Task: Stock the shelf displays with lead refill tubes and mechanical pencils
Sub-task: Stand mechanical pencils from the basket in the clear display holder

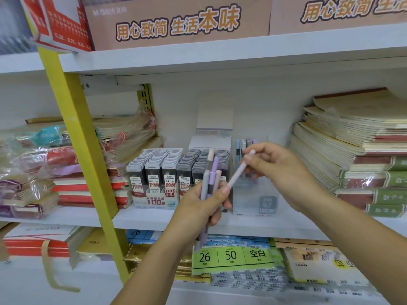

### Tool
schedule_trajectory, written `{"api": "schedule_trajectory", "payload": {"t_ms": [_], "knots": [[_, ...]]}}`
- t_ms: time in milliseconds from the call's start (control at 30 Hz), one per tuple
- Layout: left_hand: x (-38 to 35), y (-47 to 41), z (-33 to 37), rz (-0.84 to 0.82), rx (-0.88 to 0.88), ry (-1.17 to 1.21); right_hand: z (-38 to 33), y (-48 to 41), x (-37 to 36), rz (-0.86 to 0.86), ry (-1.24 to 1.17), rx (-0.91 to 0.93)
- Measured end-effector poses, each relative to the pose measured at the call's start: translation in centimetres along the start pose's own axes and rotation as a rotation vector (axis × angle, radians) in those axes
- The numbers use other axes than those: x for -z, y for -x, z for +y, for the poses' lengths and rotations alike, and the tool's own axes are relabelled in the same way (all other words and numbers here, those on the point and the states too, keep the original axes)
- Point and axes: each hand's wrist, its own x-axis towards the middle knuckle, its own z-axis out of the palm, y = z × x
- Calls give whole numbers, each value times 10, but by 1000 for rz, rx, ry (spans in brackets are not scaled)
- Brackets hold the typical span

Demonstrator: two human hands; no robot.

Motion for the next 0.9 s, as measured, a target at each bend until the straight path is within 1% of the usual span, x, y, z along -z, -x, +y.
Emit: {"api": "schedule_trajectory", "payload": {"t_ms": [33, 100, 133, 167, 200, 233, 300, 433, 500, 567, 600, 667, 700, 733, 800, 900], "knots": [[7, 3, 0, 11, 13, 35, 0, 0, 5, 18, -46, -3], [20, 8, 2, 59, 19, 77, 1, 4, 13, -21, -73, -25], [24, 9, 4, 91, 14, 85, 3, 7, 14, -62, -42, -45], [28, 9, 7, 120, 7, 83, 5, 10, 15, -105, 40, -60], [30, 8, 11, 140, -5, 70, 7, 12, 16, -149, 180, -53], [32, 6, 15, 152, -15, 46, 7, 14, 16, -185, 356, -13], [31, 3, 22, 149, -29, -15, 2, 15, 13, -208, 630, 152], [23, -6, 34, 122, -60, -112, -13, 11, -10, -258, 825, 442], [18, -10, 38, 111, -76, -139, -13, 7, -16, -269, 889, 485], [15, -14, 39, 109, -87, -149, -13, 1, -9, -242, 825, 452], [13, -15, 38, 106, -90, -150, -14, -2, -2, -213, 736, 414], [9, -16, 35, 91, -89, -130, -17, -12, 15, -122, 445, 328], [7, -17, 33, 84, -79, -120, -18, -19, 24, -70, 314, 313], [5, -18, 32, 77, -72, -119, -18, -27, 32, -15, 234, 316], [1, -20, 29, 64, -70, -132, -18, -39, 44, 81, 218, 338], [-6, -23, 27, 55, -79, -149, -8, -53, 53, 160, 437, 351]]}}
